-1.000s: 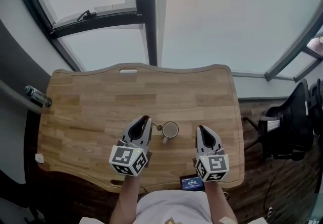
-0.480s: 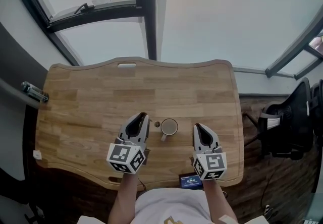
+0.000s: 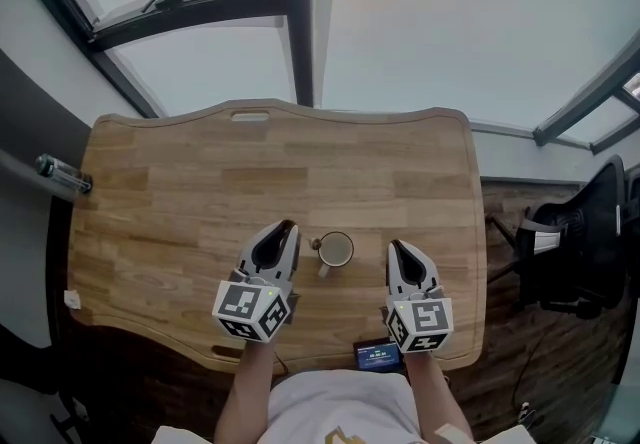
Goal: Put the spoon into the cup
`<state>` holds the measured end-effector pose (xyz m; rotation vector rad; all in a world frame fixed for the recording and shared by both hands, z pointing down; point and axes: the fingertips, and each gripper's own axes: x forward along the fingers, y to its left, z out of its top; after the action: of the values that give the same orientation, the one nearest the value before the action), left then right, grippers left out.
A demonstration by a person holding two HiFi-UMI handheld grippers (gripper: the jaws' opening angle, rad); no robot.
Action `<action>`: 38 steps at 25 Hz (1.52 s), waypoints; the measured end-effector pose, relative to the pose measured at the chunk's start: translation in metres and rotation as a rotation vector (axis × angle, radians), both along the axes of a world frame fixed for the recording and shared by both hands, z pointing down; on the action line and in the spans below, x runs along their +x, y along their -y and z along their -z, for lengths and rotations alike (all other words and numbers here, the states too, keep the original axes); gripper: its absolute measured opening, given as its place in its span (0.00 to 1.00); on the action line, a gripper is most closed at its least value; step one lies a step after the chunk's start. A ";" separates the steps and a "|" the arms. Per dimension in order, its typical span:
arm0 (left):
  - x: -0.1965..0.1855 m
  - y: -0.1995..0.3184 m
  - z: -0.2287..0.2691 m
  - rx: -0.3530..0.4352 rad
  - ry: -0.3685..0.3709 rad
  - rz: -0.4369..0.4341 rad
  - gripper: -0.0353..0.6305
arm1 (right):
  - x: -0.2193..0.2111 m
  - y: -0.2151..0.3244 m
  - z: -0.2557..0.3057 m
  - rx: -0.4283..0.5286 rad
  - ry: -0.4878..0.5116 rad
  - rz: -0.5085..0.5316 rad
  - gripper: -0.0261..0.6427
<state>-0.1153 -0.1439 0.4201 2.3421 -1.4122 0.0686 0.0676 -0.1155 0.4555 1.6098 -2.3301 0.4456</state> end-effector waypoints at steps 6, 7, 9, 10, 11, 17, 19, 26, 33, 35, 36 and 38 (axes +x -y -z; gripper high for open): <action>0.003 0.003 -0.015 -0.020 -0.010 0.008 0.13 | 0.001 0.006 -0.013 -0.018 -0.008 0.018 0.09; 0.005 0.003 -0.018 -0.025 -0.009 0.008 0.13 | 0.002 0.006 -0.015 -0.023 -0.008 0.019 0.09; 0.007 0.005 -0.023 -0.033 -0.006 0.006 0.13 | 0.003 0.007 -0.020 -0.033 -0.010 0.022 0.09; 0.008 0.005 -0.025 -0.036 -0.005 0.006 0.13 | 0.004 0.007 -0.023 -0.037 -0.010 0.022 0.09; 0.009 0.006 -0.027 -0.039 -0.004 0.005 0.13 | 0.005 0.008 -0.025 -0.040 -0.010 0.022 0.09; 0.015 0.011 -0.034 -0.052 0.007 -0.003 0.13 | 0.011 0.009 -0.034 -0.060 -0.007 0.017 0.09; 0.017 0.012 -0.036 -0.057 0.012 -0.006 0.13 | 0.011 0.009 -0.036 -0.064 -0.005 0.022 0.09; 0.020 0.012 -0.042 -0.069 0.017 -0.006 0.13 | 0.007 0.008 -0.044 -0.078 -0.008 0.047 0.09; 0.023 0.012 -0.049 -0.083 0.017 -0.003 0.13 | 0.006 0.010 -0.050 -0.089 -0.006 0.060 0.09; 0.024 0.011 -0.052 -0.088 0.018 -0.003 0.13 | 0.006 0.010 -0.051 -0.093 -0.005 0.063 0.09; 0.024 0.011 -0.053 -0.090 0.019 -0.003 0.13 | 0.006 0.010 -0.052 -0.095 -0.005 0.064 0.09; 0.024 0.011 -0.055 -0.094 0.020 -0.001 0.13 | 0.005 0.011 -0.054 -0.100 -0.002 0.068 0.09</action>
<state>-0.0912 -0.1549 0.4751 2.2716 -1.3864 0.1557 0.0726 -0.1262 0.5097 1.4811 -2.3139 0.5353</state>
